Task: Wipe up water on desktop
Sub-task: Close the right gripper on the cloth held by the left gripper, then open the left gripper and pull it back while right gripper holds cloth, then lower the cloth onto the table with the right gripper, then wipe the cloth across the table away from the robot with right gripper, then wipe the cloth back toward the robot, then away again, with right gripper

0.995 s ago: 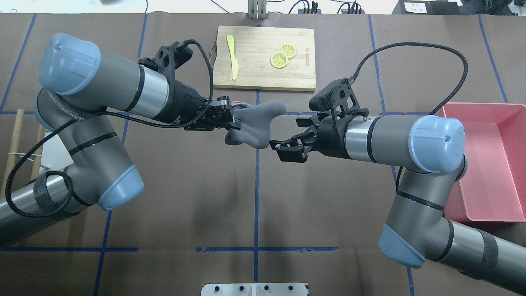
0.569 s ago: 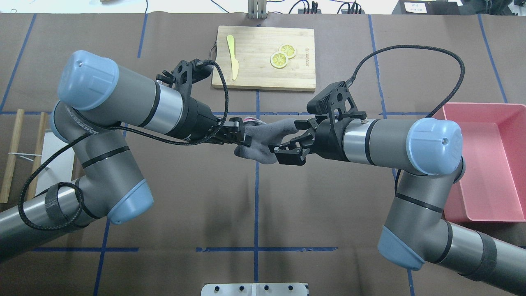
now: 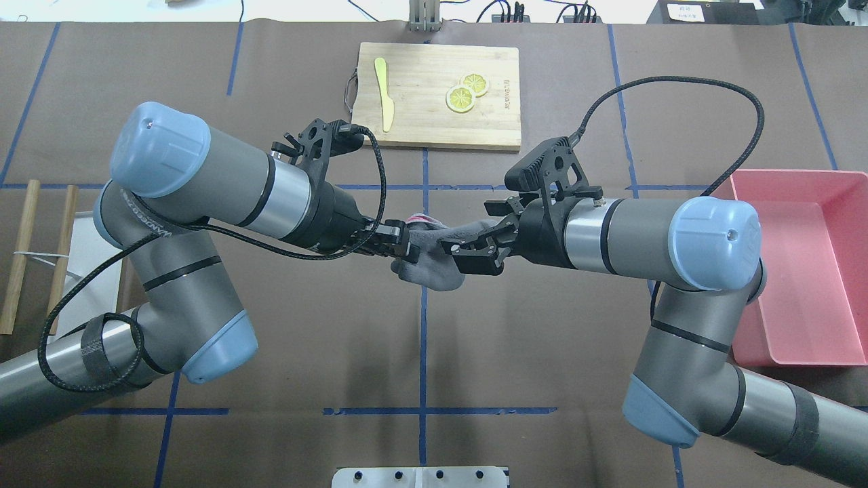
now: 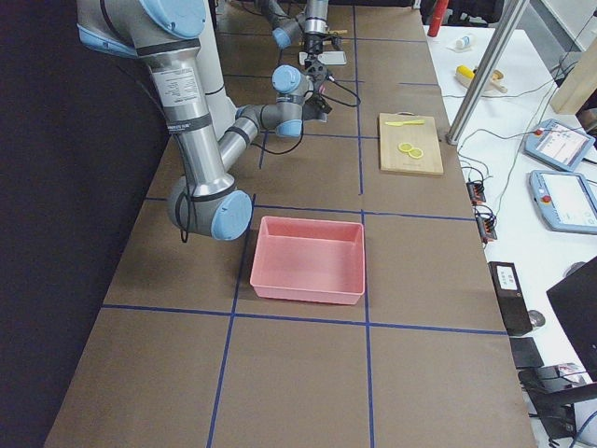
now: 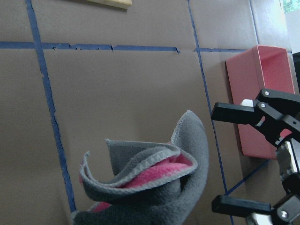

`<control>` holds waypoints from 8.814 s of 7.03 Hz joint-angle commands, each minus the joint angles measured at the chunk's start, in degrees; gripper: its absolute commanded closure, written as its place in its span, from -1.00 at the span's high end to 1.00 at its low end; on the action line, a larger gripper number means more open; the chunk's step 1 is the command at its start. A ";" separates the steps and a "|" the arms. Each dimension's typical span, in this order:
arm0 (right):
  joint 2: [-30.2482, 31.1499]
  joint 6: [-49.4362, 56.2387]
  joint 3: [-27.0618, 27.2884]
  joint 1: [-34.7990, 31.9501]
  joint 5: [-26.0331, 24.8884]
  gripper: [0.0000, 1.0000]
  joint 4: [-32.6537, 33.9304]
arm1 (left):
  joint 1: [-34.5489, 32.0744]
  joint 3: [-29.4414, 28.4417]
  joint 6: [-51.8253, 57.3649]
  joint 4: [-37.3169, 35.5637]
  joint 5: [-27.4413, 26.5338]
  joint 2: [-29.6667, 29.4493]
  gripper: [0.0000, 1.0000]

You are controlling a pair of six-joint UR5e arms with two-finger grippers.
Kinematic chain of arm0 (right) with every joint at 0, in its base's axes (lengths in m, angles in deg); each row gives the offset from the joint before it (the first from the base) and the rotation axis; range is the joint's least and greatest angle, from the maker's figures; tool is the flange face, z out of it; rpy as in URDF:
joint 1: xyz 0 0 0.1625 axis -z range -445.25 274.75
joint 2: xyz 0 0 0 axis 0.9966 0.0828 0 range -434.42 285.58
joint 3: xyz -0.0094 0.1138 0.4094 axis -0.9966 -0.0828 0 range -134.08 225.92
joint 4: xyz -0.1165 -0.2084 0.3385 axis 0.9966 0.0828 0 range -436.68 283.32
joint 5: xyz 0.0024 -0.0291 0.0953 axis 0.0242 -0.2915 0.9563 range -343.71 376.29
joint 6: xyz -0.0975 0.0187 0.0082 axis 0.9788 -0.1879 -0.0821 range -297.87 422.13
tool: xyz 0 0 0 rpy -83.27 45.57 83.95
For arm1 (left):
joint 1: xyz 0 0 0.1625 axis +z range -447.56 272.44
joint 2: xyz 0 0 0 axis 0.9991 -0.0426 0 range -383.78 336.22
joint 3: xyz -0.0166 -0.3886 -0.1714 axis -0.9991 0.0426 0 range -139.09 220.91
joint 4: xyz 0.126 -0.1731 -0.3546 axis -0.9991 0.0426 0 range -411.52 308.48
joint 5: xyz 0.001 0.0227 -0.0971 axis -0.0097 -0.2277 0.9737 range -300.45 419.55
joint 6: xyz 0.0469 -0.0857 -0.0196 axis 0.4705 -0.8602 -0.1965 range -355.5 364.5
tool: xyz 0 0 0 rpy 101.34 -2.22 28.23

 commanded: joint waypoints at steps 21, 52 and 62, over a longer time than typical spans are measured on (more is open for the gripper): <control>0.88 -5.59 -0.10 2.84 -0.01 -1.00 -0.14 | 0.05 -0.21 -0.65 0.15 0.33 -0.20 1.00; -9.58 16.68 -24.10 -24.97 32.51 -1.00 51.57 | -41.08 17.98 49.18 -31.84 -7.31 31.97 1.00; -8.00 -26.68 -7.93 4.41 32.25 -0.97 45.03 | -41.17 17.01 52.17 -31.75 -7.75 31.88 1.00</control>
